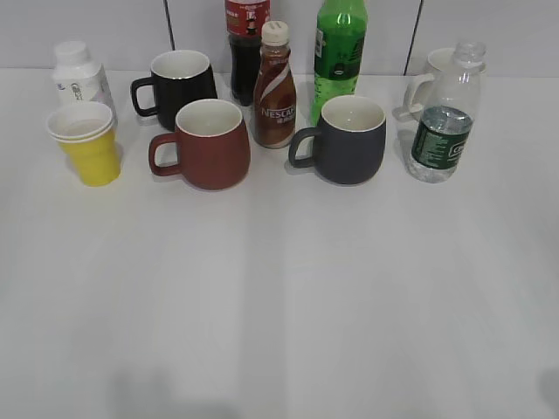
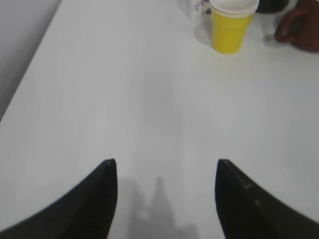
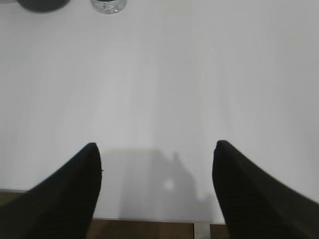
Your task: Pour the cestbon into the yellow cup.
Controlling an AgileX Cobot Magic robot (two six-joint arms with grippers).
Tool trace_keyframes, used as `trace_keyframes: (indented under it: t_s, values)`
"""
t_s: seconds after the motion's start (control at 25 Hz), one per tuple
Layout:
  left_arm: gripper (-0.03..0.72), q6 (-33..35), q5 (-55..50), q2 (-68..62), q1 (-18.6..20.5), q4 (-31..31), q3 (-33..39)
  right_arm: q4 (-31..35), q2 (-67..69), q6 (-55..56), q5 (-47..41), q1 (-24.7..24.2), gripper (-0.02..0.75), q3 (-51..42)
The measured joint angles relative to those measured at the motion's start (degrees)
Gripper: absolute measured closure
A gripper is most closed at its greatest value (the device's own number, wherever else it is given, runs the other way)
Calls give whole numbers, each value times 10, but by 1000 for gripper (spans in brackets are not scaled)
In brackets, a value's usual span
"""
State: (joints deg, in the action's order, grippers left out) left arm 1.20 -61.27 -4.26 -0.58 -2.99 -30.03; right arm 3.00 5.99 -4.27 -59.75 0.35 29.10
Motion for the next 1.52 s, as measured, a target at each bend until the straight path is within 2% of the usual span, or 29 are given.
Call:
trace_keyframes:
  t_s: [0.32, 0.6, 1.52]
  values:
    - [230, 0, 1, 46, 1, 0, 0, 1, -59, 0, 1, -4, 217, 0]
    - [239, 0, 1, 46, -24, 0, 0, 1, -63, 0, 0, -4, 217, 0]
    - [251, 0, 1, 46, -23, 0, 0, 1, -63, 0, 1, -4, 217, 0]
